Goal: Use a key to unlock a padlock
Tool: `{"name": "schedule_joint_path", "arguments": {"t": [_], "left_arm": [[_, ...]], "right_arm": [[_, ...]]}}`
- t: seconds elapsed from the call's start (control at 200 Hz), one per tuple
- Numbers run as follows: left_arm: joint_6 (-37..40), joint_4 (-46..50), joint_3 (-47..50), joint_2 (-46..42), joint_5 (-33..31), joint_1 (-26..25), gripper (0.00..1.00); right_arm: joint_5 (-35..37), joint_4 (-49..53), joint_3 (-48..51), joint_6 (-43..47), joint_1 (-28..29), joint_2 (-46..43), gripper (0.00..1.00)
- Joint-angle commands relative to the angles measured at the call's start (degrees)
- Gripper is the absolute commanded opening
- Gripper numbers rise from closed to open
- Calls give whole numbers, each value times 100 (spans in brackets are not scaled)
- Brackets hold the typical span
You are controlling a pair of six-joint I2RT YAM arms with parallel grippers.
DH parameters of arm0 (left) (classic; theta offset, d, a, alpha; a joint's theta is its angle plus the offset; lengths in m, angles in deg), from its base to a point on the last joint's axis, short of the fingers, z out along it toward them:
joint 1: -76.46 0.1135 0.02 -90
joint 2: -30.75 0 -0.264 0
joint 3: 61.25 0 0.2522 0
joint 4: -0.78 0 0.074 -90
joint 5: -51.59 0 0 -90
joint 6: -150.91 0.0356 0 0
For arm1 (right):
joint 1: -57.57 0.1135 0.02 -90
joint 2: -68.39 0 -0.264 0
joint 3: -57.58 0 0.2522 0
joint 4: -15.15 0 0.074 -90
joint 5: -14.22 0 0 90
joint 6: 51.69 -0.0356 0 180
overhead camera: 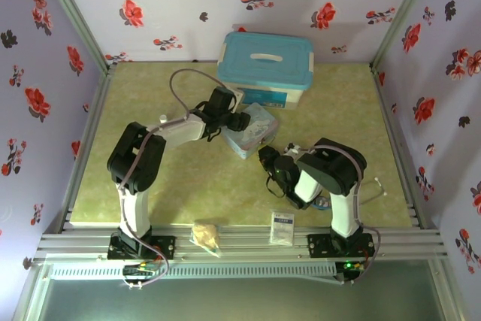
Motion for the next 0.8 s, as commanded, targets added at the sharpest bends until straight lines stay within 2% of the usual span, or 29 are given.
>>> {"name": "schedule_joint_path", "arguments": {"t": [0.0,0.17,0.355,0.485,0.56,0.695,0.795], "left_arm": [[459,849,577,458,-644,23,74],[798,576,815,479,-861,-24,72],[1014,406,945,503,-1103,-25,70],[1123,340,962,605,-1105,-32,68],[1136,260,1022,609,-1107,-31,67],[1136,146,1117,525,-1134,-29,66],[1179,62,1165,453,-1147,-36,66]], "right_arm": [[6,47,116,324,-65,-119,0],[-181,38,-5,100,-183,-139,0],[-116,66,146,651,-272,-741,0],[-500,48,211,194,-635,-319,0],[-794,50,171,406,-600,-284,0],[-556,51,550,586,-662,-518,0],[-757,49,588,601,-852,-422,2]]}}
